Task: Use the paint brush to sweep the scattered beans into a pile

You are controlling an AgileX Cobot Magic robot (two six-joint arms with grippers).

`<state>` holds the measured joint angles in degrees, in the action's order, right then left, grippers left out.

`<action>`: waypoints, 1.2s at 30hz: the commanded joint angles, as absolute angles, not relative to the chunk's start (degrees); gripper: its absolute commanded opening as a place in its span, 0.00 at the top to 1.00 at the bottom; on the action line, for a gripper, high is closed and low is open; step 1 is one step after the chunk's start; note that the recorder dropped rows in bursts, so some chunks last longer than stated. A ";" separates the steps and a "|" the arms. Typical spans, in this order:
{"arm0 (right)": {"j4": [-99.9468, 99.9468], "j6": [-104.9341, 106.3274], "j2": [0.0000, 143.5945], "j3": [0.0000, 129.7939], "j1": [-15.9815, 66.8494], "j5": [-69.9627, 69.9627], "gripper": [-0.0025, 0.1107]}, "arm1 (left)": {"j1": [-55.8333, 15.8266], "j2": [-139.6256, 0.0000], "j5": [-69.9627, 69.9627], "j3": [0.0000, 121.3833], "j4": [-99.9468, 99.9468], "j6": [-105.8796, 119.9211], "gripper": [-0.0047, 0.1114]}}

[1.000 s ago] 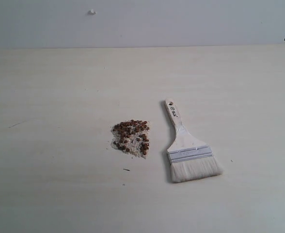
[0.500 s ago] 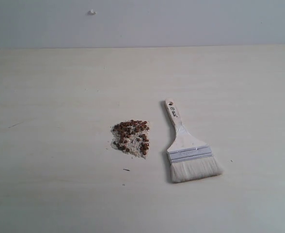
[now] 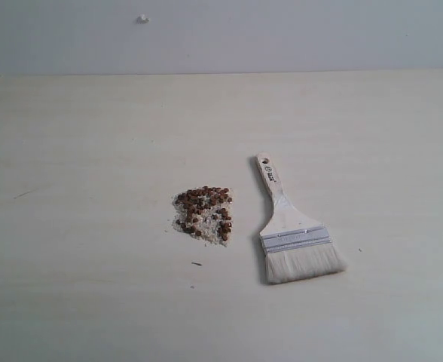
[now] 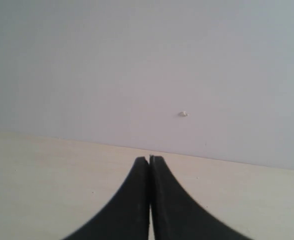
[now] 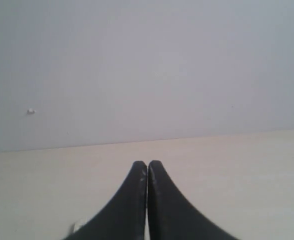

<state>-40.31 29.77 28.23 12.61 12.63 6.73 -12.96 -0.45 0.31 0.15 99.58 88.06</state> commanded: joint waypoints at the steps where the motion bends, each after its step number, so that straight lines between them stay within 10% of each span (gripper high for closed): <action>1: -39.92 30.48 26.77 12.27 9.82 3.58 0.98 | -13.27 -0.29 0.40 0.00 99.95 88.06 0.96; 11: -30.32 26.35 16.92 3.87 -1.16 1.13 0.98 | -13.27 -0.29 0.40 0.00 99.95 88.06 0.96; 18: 6.68 -13.98 13.28 1.02 -1.29 1.18 0.98 | -13.27 -0.29 0.40 0.00 99.95 88.06 0.96; 36: 5.94 -13.02 2.39 0.87 -1.29 -12.75 0.98 | -13.27 -0.29 0.40 0.00 99.95 88.06 0.96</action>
